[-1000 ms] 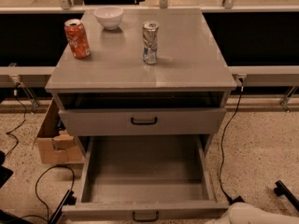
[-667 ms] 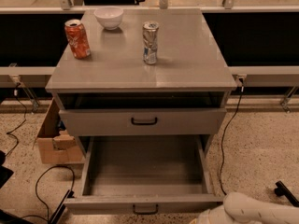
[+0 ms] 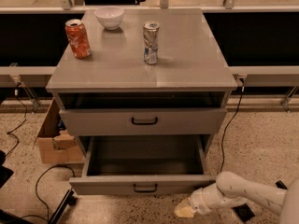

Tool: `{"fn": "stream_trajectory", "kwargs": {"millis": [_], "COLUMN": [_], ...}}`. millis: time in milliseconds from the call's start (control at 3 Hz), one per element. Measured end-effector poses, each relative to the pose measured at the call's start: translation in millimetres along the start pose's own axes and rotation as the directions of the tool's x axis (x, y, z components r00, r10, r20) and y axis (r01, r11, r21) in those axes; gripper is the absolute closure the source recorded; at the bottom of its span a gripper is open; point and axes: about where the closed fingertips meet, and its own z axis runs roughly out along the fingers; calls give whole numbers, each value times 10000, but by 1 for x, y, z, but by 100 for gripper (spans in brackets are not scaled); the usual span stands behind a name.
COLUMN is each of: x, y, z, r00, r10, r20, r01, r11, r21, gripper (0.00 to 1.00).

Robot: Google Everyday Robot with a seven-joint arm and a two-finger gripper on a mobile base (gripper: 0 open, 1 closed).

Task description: Close middle drawer

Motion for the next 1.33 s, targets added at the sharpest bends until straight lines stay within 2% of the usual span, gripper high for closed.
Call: {"fn": "stream_trajectory", "kwargs": {"millis": [333,667,1333], "x": [-19,-39,-79], "y": [-31,-50,-75], "z": [-3,-17,-54], "r00": [9997,9986,9948], "r10": [-176,-478,-996], "r20": [174,216,226], "r01": [174,468,958], "r11": [9998,9978,9865], "r21": [115,465,1329], "gripper": [100,100,100]}}
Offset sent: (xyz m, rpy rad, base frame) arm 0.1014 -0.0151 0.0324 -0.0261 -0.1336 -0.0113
